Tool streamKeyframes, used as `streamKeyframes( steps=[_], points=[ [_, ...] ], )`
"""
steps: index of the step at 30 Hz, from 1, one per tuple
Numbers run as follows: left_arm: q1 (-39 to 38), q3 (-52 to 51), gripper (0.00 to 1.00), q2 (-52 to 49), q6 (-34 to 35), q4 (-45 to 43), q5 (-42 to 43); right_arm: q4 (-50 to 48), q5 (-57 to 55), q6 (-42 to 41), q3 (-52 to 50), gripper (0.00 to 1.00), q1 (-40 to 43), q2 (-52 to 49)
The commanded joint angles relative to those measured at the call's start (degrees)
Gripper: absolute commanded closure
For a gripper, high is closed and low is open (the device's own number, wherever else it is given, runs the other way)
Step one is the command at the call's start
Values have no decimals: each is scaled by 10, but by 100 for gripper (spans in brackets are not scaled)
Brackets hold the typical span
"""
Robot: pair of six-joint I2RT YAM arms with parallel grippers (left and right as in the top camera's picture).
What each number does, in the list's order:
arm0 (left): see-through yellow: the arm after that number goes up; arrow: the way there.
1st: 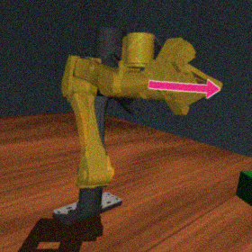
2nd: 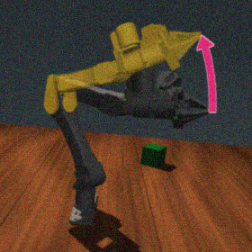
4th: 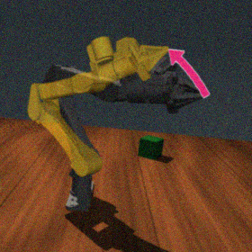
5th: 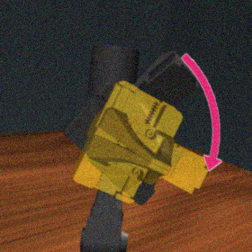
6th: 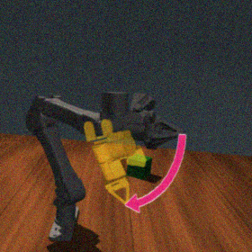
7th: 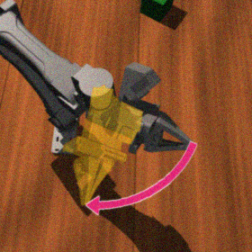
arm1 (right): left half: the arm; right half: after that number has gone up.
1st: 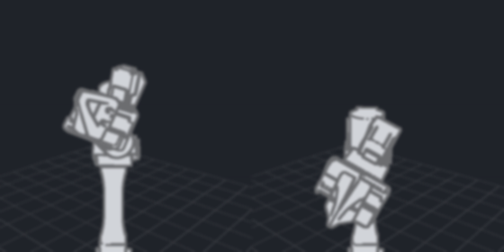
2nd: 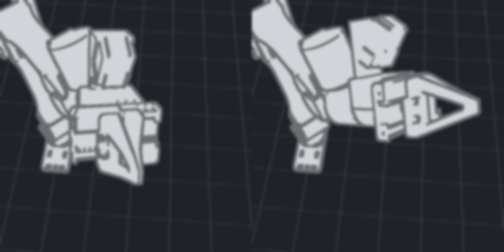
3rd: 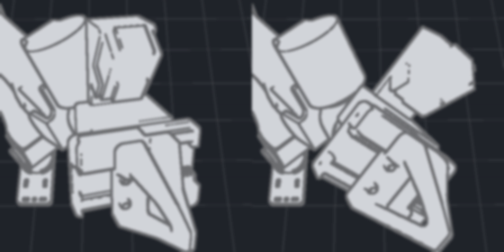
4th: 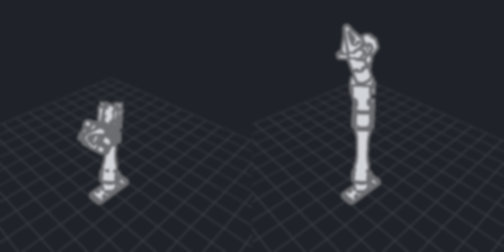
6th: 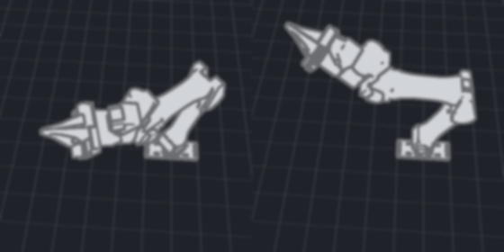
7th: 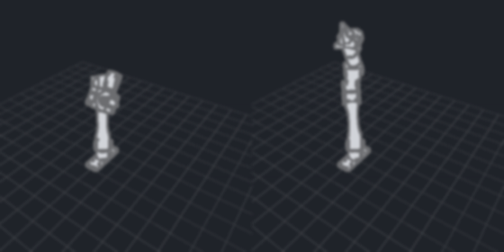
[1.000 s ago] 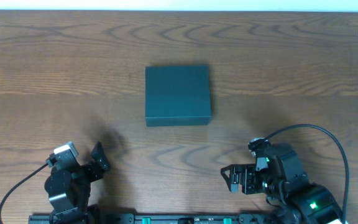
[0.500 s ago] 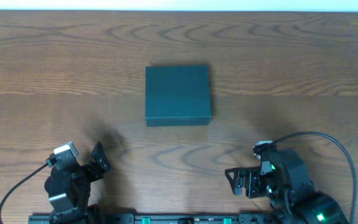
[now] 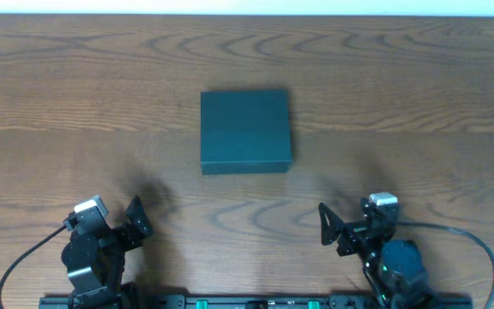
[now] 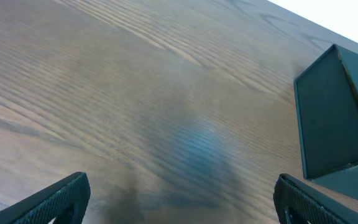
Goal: Pack container
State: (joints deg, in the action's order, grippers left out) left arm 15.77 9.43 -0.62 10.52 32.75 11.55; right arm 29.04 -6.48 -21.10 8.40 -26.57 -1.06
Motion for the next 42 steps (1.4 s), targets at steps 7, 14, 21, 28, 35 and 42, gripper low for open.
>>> streamKeyframes(
  steps=[7,14,21,28,35,42],
  points=[
    [3,-7,5,4,2,-2,-6,2,-32,130,-3,1,-3,8],
    [3,-7,5,4,2,-2,-6,2,-32,130,-3,1,-3,7],
    [3,-7,5,4,2,-2,-6,2,-32,130,-3,1,-3,7],
    [3,-7,5,4,2,-2,-6,2,-32,130,-3,1,-3,7],
    [3,-7,5,4,2,-2,-6,2,-32,130,-3,1,-3,7],
    [3,-7,5,4,2,-2,-6,2,-32,130,-3,1,-3,7]
  ],
)
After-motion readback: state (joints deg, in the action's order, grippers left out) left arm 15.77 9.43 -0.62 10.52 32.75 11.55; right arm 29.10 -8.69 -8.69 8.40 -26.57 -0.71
